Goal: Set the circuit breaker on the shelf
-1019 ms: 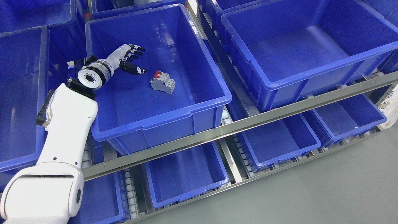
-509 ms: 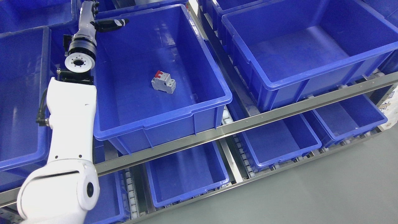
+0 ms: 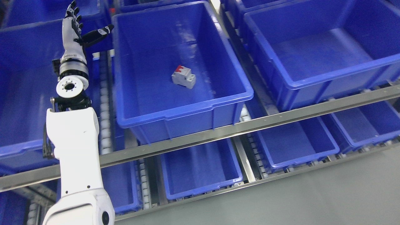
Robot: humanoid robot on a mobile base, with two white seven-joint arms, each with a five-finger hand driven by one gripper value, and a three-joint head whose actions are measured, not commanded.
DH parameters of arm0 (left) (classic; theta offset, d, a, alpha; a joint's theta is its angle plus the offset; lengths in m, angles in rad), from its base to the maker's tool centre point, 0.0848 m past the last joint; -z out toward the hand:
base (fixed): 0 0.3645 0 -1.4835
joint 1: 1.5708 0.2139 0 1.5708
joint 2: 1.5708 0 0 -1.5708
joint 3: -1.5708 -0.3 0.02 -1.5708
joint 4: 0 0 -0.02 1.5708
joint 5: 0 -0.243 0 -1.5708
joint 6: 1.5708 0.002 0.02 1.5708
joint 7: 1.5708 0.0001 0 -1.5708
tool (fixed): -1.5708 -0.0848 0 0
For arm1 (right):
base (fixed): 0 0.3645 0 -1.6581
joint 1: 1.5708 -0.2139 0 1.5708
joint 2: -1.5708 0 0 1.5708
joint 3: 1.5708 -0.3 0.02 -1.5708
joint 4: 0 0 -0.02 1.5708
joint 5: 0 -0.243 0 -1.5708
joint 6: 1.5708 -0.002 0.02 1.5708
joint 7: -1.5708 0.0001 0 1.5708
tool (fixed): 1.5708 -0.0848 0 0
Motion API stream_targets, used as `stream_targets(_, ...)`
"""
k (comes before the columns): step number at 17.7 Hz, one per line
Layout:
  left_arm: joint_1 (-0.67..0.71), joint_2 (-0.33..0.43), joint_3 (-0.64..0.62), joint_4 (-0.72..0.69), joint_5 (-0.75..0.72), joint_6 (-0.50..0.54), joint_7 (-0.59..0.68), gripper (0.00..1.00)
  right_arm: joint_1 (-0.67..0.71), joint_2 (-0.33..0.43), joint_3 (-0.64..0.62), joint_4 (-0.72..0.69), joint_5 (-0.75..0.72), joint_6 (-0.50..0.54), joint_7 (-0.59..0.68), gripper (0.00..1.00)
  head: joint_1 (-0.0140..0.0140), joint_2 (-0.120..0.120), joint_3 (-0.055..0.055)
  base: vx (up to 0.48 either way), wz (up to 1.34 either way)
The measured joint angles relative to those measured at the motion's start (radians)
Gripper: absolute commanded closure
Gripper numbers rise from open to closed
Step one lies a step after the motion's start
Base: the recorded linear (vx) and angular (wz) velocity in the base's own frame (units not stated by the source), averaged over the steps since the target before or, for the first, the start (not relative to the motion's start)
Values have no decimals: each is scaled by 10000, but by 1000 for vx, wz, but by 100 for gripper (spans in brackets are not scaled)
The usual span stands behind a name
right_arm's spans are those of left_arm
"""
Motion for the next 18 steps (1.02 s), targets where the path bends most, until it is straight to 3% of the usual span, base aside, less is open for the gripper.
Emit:
stream_targets(7,1778,-231,-729,-2685,154,237,-115,0,0,0,0,0,4,0,3,0,0,0,0,-24,55)
stream_targets(18,3183,-372,-2224,-4821,207,719,-115,0,0,0,0,0,2,0,3,0,0,0,0,-1,9)
